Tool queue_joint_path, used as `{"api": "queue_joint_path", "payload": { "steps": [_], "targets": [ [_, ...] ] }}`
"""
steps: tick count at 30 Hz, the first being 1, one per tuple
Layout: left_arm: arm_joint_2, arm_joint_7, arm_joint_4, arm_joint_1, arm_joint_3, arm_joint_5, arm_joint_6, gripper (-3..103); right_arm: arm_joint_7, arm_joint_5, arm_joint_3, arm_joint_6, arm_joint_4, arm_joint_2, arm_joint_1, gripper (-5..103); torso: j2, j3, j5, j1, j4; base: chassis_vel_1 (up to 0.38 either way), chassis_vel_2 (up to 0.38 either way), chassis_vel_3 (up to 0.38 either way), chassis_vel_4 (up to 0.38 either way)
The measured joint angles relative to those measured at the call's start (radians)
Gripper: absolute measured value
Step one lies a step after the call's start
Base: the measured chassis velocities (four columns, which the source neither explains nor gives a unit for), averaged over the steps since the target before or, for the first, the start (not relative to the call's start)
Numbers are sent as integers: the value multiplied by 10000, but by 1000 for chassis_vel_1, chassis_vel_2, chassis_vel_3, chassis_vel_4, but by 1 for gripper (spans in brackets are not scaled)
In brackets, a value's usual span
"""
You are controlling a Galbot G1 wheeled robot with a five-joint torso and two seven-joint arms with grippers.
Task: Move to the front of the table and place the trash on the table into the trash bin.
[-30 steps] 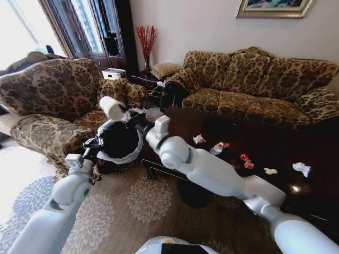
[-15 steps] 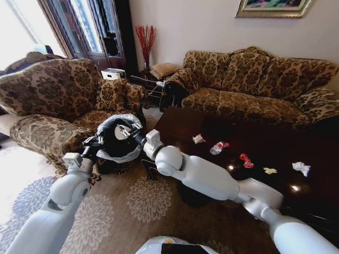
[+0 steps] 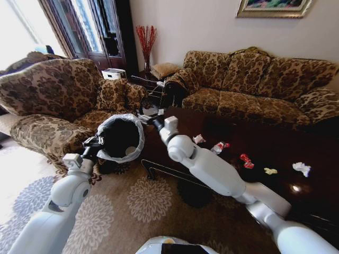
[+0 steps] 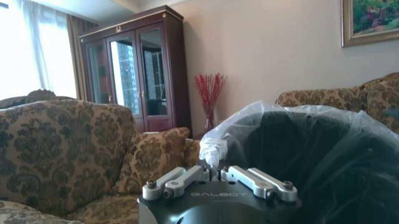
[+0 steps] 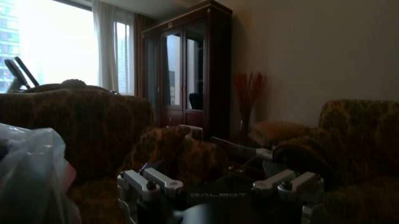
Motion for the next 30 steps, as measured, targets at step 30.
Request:
{"api": "queue_joint_path", "payload": {
  "steps": [30],
  "targets": [
    [-192, 55, -418, 155, 236, 483, -65, 4, -124, -1995, 4177, -76, -225, -736, -5331, 100, 0, 0, -7, 7, 4, -92, 87, 90, -87]
  ]
}}
